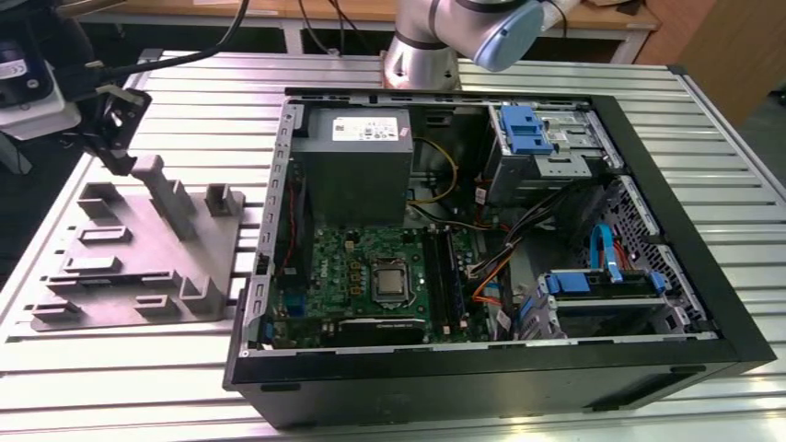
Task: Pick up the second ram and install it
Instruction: 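Reach for the second ram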
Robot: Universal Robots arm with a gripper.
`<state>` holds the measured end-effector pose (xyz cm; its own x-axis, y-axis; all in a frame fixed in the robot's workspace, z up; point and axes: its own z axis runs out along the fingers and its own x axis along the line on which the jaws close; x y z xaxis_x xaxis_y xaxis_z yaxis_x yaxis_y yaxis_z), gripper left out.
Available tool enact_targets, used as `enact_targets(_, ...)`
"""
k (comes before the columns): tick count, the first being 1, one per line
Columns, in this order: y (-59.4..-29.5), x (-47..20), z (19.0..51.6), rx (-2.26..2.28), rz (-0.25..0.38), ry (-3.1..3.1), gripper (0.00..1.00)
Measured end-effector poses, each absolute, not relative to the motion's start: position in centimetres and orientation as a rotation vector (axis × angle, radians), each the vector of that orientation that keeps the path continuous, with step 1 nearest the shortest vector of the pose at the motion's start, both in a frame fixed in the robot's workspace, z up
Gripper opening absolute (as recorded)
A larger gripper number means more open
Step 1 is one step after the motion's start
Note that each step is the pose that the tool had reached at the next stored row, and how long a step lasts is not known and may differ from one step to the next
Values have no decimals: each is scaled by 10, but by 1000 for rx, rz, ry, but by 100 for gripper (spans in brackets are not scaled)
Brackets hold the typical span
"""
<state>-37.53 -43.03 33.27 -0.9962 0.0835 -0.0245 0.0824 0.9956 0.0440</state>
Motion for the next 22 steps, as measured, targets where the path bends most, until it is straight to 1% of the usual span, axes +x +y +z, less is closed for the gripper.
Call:
enact_targets(11,-440,-390,320,129,67,3112,10)
enact_targets(22,-443,-408,303,129,66,3112,10)
